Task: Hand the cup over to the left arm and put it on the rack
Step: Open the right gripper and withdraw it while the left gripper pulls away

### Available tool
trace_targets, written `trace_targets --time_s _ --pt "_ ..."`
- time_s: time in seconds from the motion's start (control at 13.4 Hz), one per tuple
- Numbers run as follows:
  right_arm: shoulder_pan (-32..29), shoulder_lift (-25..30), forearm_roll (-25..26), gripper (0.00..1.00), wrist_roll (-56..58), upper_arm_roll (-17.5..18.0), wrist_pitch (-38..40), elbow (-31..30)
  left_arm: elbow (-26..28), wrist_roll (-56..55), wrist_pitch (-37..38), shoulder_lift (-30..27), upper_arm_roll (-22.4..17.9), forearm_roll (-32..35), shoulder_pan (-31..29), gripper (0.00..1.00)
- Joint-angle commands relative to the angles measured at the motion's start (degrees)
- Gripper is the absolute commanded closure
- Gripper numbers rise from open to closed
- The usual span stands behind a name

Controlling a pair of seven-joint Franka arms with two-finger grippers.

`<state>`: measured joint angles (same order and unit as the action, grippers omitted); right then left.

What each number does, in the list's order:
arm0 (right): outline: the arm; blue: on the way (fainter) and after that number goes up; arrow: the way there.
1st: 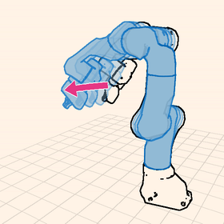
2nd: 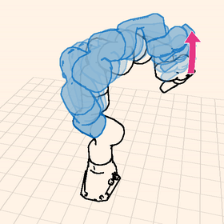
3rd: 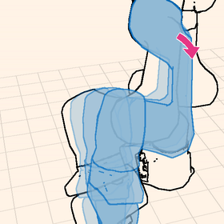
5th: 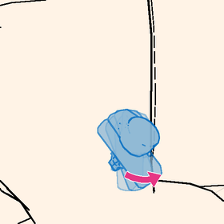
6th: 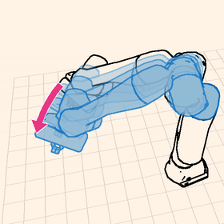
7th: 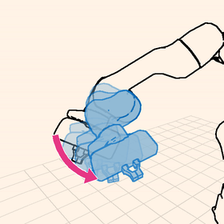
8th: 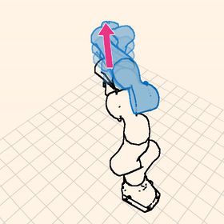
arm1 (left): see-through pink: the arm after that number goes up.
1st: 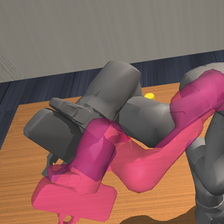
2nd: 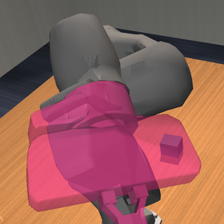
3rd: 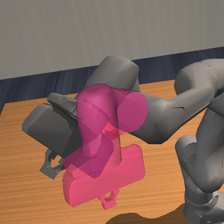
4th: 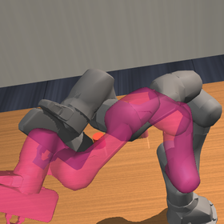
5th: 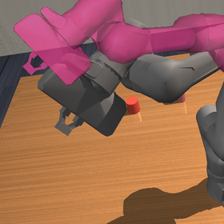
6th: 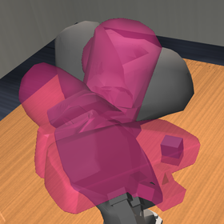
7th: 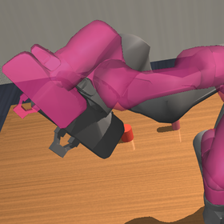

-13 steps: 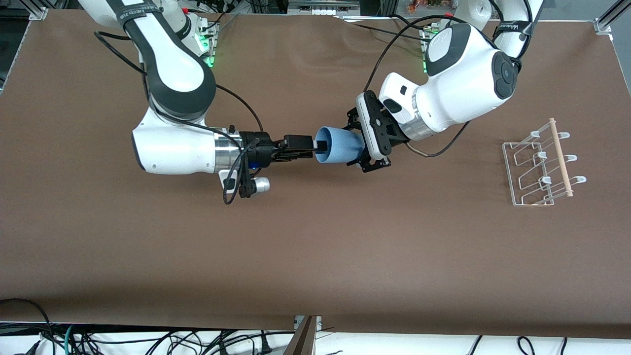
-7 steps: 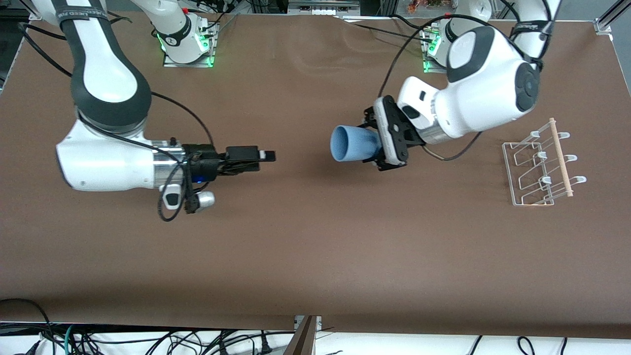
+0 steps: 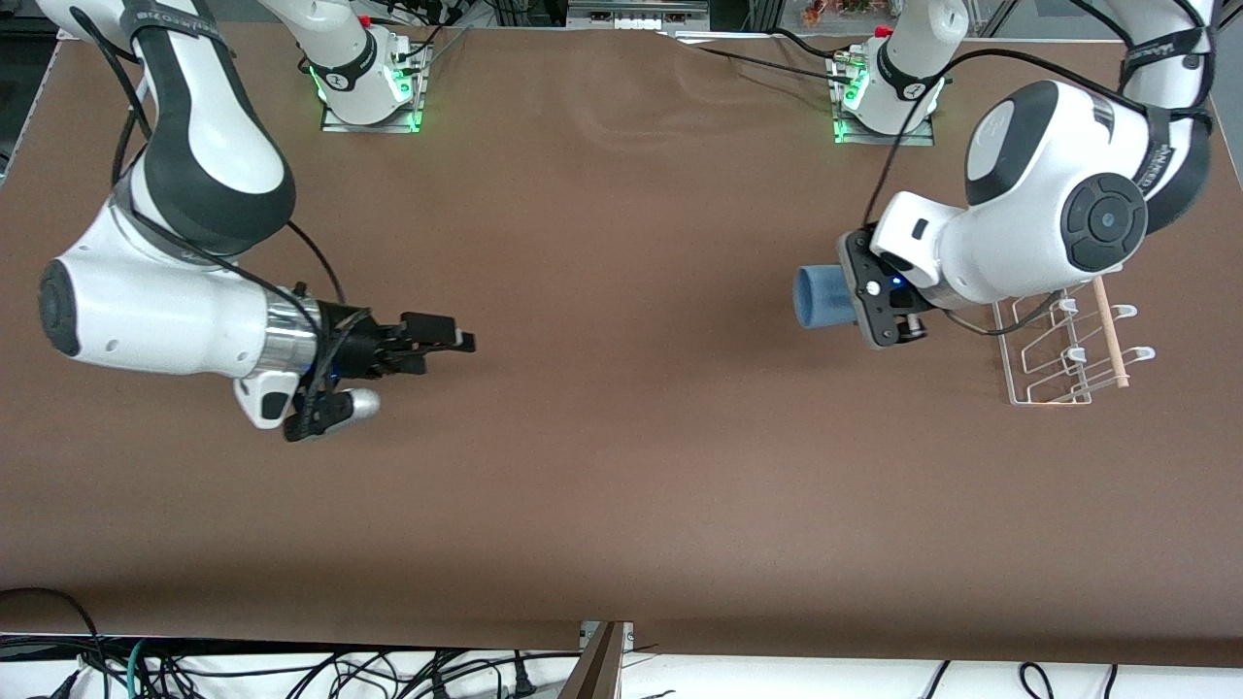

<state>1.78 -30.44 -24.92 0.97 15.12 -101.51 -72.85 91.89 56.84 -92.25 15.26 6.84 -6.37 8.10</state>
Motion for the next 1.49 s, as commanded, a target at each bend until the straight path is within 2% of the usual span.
trace_targets --time_s 0.0,0.15,0.3,0.45,0.6,0.74,0.97,1.12,1.27,1.41 --pt "-0.64 3.53 8.87 0.00 4.11 -2.99 3.68 -2.21 -0.40 0.12 8.62 0.38 0.28 9.24 -0.63 0.83" --pt "-0.72 5.03 17.50 0.00 4.56 -4.83 5.88 -2.56 -0.31 -0.85 13.74 0.91 0.01 16.70 -0.98 0.83" --pt "-0.72 8.71 22.08 0.00 4.30 -7.73 7.82 -2.74 -0.31 -2.60 17.52 3.36 0.10 24.71 -0.89 0.83" --pt "-0.81 11.96 28.58 0.00 4.04 -8.44 7.30 -2.74 -0.31 -3.13 20.25 6.70 0.01 31.74 -1.07 0.83" --pt "-0.81 14.34 32.81 0.00 4.12 -8.36 7.91 -3.43 -0.31 -4.45 22.02 8.55 0.01 38.86 -1.59 0.86" --pt "-1.34 18.03 32.66 0.00 3.86 -8.53 7.82 -5.80 -0.31 -5.76 22.90 8.73 -0.25 43.97 -1.94 0.87" --pt "-2.39 21.90 32.39 0.00 3.60 -9.67 9.67 -8.36 0.13 -18.90 27.02 12.41 -1.04 49.60 -1.86 0.87" --pt "-2.39 22.09 29.95 0.00 3.60 -10.55 10.45 -8.97 0.31 -23.87 30.45 13.83 -0.95 50.05 -2.03 0.88" --pt "-2.39 22.17 29.05 0.00 1.24 -10.64 10.81 -9.94 0.31 -24.84 30.46 14.70 -1.39 50.14 -2.56 0.89" --pt "-2.48 22.26 24.86 0.00 0.52 -12.39 11.25 -9.94 0.31 -30.79 30.64 14.97 -1.57 50.06 -3.96 0.90"
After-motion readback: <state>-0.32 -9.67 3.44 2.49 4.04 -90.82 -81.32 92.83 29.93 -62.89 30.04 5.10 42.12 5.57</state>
